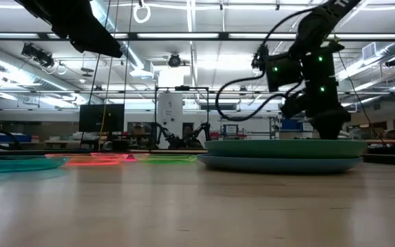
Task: Stack plastic plates
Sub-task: Stack the brown plate on top of the dark blue plate
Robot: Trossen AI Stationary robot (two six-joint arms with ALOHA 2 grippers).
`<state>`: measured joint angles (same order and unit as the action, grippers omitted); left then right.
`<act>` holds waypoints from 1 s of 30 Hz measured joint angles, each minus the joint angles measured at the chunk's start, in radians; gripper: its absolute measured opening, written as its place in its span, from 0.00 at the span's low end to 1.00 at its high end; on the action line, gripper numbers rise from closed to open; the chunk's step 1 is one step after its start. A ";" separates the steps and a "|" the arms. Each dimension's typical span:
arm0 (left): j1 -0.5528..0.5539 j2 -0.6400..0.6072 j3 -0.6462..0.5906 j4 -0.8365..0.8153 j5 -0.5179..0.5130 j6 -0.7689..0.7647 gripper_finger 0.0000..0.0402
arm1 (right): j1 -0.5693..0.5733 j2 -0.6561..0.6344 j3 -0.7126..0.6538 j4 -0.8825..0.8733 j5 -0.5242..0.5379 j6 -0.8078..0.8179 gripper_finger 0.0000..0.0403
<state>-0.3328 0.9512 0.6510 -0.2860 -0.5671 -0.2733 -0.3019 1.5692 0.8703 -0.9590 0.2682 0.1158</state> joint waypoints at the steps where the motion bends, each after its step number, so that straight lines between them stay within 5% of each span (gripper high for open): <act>1: 0.000 0.000 0.000 0.000 0.000 0.000 0.43 | 0.009 0.000 0.016 -0.013 0.004 0.006 0.05; 30: 0.000 0.000 0.000 0.000 0.000 -0.001 0.43 | 0.306 -0.001 0.352 -0.157 0.056 0.138 0.05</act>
<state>-0.3328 0.9508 0.6506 -0.2859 -0.5671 -0.2745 0.0037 1.5684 1.2227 -1.1162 0.3243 0.2540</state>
